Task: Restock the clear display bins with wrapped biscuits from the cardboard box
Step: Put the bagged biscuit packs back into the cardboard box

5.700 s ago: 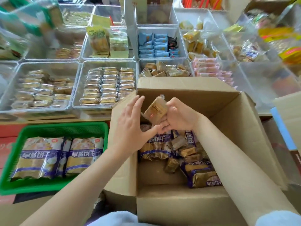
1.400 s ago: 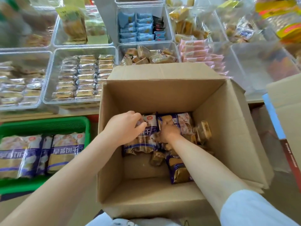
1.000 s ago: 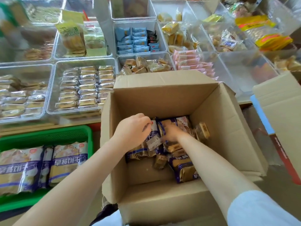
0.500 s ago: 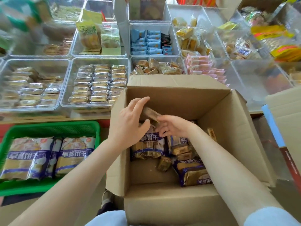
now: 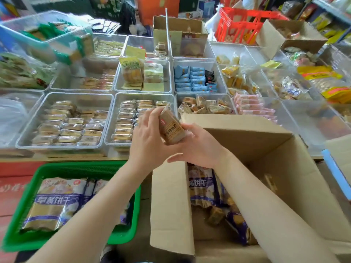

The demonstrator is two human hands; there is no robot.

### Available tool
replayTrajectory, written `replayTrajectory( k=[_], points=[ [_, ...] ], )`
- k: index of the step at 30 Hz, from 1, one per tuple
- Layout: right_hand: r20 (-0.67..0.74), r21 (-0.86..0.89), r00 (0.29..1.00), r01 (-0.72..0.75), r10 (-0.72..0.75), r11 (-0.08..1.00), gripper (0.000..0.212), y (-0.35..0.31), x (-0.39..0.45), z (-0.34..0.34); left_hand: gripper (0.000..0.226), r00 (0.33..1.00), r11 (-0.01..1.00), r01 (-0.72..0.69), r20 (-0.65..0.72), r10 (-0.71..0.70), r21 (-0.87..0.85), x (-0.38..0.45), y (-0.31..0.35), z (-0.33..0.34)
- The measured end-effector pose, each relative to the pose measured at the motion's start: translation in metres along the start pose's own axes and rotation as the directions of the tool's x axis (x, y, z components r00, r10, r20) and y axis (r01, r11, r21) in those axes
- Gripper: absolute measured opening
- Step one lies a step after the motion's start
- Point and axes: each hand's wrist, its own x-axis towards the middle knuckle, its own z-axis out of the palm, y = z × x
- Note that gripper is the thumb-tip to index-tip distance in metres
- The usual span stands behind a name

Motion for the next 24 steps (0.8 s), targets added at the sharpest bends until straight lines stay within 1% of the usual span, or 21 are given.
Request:
replayTrajectory(
  k=[2,5,7,9,10,12,13,14,16,17,20,21,24],
  points=[
    [-0.061,-0.097,0.998,-0.023,0.017,0.995,0.056,0.005,0.038,0.024,0.089,0.998,0.998,0.055,-0.013,-0.055,0.003,0.002,-0.037,-0.025],
    [-0.264,-0.226,0.964,-0.073,0.011,0.972,0.047,0.013,0.106,0.065,0.081,0.986,0.986,0.163,0.037,-0.164,0.027,0.000,-0.110,-0.071],
    [-0.339,-0.366,0.941,-0.124,-0.007,0.922,0.038,0.021,0.158,0.088,0.081,0.974,0.974,0.215,0.053,-0.219,0.072,-0.003,-0.165,-0.099],
    [-0.369,-0.548,0.929,-0.218,0.000,0.808,0.032,0.033,0.210,0.112,0.081,0.969,0.968,0.236,0.050,-0.241,0.089,-0.006,-0.216,-0.122],
    [-0.397,-0.619,0.918,-0.267,-0.001,0.738,0.033,0.039,0.235,0.122,0.081,0.966,0.964,0.246,0.054,-0.252,0.100,-0.007,-0.237,-0.131],
    [-0.449,-0.718,0.892,-0.333,-0.041,0.611,0.036,0.052,0.278,0.137,0.084,0.956,0.956,0.267,0.092,-0.279,0.121,-0.004,-0.273,-0.146],
    [-0.460,-0.754,0.885,-0.350,-0.067,0.556,0.036,0.056,0.296,0.142,0.089,0.949,0.952,0.279,0.117,-0.294,0.127,-0.001,-0.289,-0.152],
    [-0.471,-0.775,0.877,-0.362,-0.092,0.518,0.038,0.057,0.311,0.146,0.099,0.939,0.947,0.292,0.146,-0.310,0.133,0.003,-0.305,-0.156],
    [-0.520,-0.782,0.838,-0.390,-0.164,0.487,0.041,0.053,0.336,0.146,0.117,0.922,0.941,0.296,0.209,-0.327,0.166,0.012,-0.336,-0.162],
    [-0.546,-0.777,0.812,-0.401,-0.205,0.485,0.039,0.049,0.348,0.143,0.117,0.908,0.934,0.301,0.241,-0.343,0.194,0.017,-0.351,-0.163],
    [-0.606,-0.765,0.736,-0.435,-0.302,0.475,0.029,0.037,0.381,0.128,0.087,0.883,0.912,0.266,0.300,-0.360,0.311,0.029,-0.392,-0.159],
    [-0.611,-0.769,0.719,-0.440,-0.331,0.464,0.027,0.034,0.393,0.123,0.081,0.871,0.906,0.239,0.335,-0.359,0.349,0.031,-0.405,-0.156],
    [-0.609,-0.787,0.689,-0.465,-0.393,0.405,0.024,0.029,0.431,0.108,0.078,0.818,0.890,0.176,0.441,-0.370,0.421,0.034,-0.431,-0.146]
  ],
)
